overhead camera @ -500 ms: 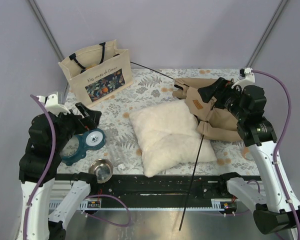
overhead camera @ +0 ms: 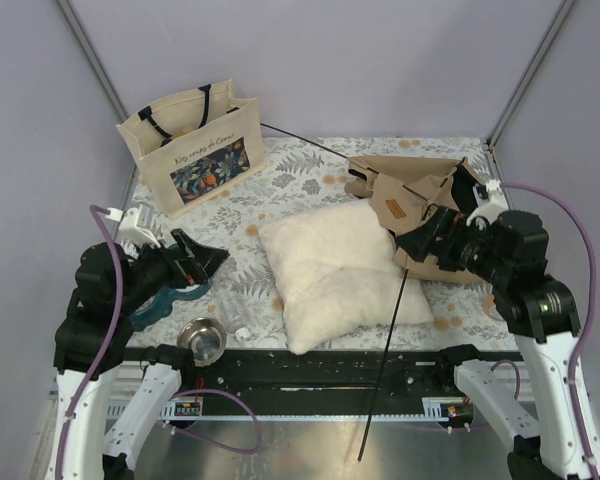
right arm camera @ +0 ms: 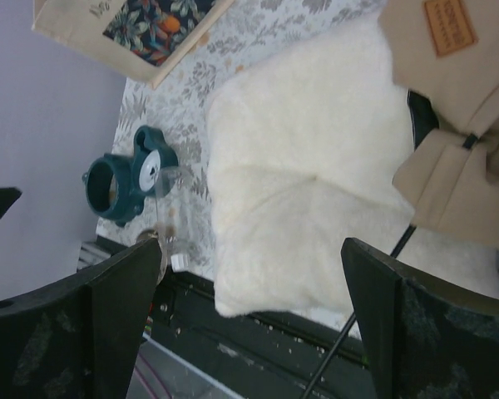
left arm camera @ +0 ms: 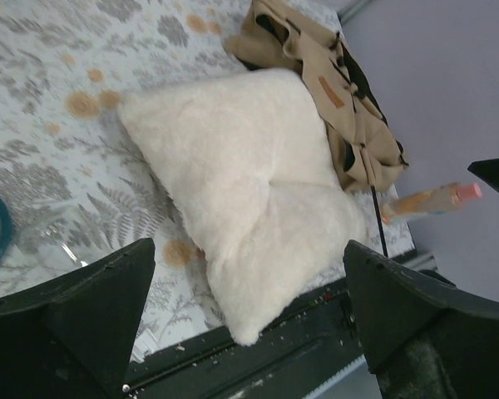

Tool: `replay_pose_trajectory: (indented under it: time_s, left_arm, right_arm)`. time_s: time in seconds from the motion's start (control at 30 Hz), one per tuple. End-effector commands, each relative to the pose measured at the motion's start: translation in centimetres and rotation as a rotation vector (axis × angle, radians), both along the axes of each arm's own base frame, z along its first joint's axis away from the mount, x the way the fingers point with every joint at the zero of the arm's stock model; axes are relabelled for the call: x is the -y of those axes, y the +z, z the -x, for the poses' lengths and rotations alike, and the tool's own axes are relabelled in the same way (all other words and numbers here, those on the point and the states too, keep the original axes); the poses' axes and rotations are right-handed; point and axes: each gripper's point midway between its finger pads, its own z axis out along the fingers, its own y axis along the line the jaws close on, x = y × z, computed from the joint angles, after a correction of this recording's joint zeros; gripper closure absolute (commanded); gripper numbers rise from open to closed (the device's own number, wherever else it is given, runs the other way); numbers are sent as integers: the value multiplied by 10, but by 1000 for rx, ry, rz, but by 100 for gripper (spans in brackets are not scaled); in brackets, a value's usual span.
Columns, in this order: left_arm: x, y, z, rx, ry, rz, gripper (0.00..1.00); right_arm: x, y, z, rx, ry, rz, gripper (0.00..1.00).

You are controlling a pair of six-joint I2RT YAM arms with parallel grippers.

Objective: Set up the pet tent

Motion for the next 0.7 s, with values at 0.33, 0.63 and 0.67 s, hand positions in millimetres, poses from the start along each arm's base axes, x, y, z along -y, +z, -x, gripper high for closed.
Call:
replay_pose_trajectory:
  time_s: [0.33,0.63,0.67]
  left_arm:
    - [46,-51,23,-137,-262,186,1]
    - [46,-61,23,-160,-239,208,1]
    - [46,-62,22,-165,-236,212,1]
  right_arm:
    - [-15,-103,107,-356,168,-85,3]
    - [3,-143,121,-504,69,-10,11]
    - [1,-144,122,-510,81,-19,12]
